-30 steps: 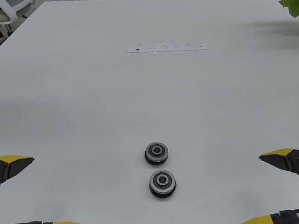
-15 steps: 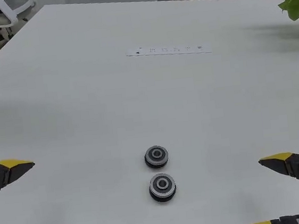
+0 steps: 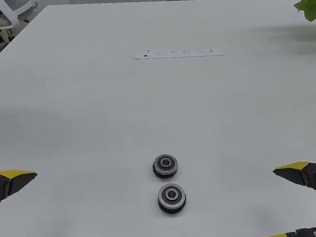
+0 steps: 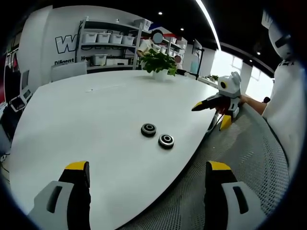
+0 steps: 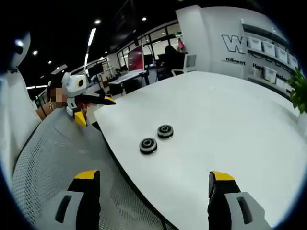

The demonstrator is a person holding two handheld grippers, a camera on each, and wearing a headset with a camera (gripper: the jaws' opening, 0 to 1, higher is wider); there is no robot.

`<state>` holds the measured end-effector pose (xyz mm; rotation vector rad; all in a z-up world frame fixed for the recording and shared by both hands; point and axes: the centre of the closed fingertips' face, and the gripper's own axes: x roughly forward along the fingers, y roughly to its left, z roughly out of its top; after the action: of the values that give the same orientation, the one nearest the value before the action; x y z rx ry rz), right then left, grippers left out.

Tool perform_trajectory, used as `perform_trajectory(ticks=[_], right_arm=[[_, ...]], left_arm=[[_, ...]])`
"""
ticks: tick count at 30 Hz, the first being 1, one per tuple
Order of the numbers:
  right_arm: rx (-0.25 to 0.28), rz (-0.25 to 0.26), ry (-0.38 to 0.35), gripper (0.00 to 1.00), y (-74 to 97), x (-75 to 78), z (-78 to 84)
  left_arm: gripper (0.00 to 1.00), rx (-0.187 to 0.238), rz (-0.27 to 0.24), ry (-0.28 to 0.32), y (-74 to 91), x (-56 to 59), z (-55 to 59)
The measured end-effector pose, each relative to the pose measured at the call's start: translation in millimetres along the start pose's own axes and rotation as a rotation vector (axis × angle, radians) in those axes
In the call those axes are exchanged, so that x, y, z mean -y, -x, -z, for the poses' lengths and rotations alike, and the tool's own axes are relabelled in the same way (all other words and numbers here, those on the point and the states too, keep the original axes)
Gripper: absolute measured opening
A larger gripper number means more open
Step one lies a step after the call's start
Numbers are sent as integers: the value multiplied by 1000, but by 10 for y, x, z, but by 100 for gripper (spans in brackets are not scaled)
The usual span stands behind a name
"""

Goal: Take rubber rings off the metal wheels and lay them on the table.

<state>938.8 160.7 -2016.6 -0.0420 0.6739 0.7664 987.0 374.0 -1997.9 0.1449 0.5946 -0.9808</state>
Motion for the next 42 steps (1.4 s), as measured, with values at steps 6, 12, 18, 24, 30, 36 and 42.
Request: perform_trajectory(ticks=[6, 12, 18, 24, 30, 36, 42], right_arm=[[5, -2, -4, 93, 2, 0, -6], [7, -7, -7, 93, -1, -10, -6], [14, -10, -15, 93, -1, -18, -15], [16, -10, -13, 93, -1, -20, -21], [4, -11, 29, 93, -10, -36, -25], [60, 22, 76, 90, 38, 24, -195], [102, 20, 87, 85, 38, 54, -399]], left_arm=[[99, -2, -7, -1, 4, -20, 7], [99, -8, -8, -5, 4, -30, 22], [98, -11, -10, -8, 6, -38, 31], [98, -15, -10, -16, 7, -34, 33], [98, 10, -15, -21, 29, -42, -24], [99, 58, 25, -60, 95, 72, -209], [99, 81, 29, -107, 136, 121, -372]])
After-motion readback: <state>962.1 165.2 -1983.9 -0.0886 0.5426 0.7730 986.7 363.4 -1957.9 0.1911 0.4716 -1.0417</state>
